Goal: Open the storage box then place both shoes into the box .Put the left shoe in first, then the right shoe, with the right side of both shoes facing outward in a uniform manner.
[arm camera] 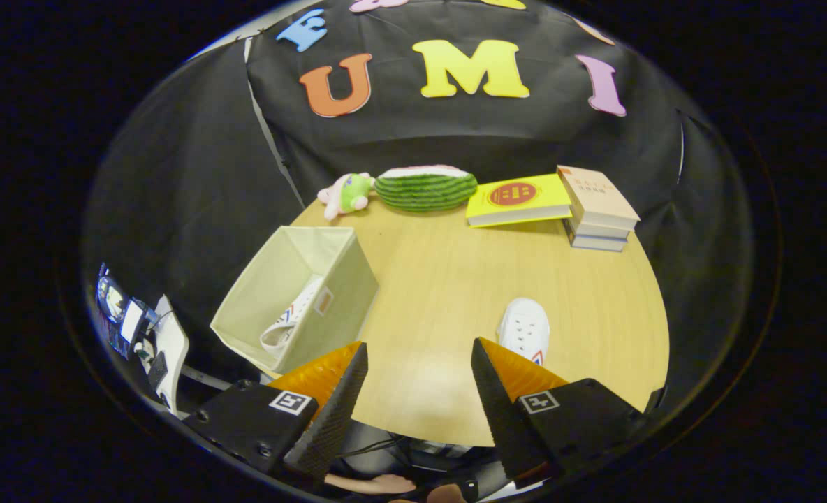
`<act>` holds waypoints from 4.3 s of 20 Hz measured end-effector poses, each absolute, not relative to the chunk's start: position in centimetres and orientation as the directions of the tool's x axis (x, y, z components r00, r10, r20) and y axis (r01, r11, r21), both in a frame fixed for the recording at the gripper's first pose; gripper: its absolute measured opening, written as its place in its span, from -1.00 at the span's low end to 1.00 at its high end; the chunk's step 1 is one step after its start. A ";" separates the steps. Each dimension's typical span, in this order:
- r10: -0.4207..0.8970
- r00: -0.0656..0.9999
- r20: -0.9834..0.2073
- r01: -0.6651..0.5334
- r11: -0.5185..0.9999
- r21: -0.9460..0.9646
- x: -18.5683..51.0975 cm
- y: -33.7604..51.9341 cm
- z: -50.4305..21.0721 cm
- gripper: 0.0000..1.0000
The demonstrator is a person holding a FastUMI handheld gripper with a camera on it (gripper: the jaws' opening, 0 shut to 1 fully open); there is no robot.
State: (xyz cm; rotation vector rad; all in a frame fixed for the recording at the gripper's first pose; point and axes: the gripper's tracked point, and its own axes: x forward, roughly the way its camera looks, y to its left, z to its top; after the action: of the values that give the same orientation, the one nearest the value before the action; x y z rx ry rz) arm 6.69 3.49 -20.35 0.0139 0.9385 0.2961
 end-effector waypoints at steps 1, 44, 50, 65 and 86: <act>0.245 0.525 -0.816 -0.225 0.964 0.144 6.5 2.0 -21.6 0.86; 0.289 0.382 -0.878 0.152 0.917 0.368 9.0 0.5 -29.2 -0.88; 0.366 0.428 -0.826 0.119 0.883 0.454 9.1 11.9 -20.3 -0.89; 0.363 0.410 -0.837 0.128 0.885 0.447 9.0 25.9 -21.8 -0.89; 0.406 0.611 -0.680 -0.060 0.879 0.472 11.1 25.5 -17.8 0.78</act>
State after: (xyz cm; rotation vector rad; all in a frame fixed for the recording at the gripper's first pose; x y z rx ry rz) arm 11.14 25.49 -17.79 0.4306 0.8787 0.2787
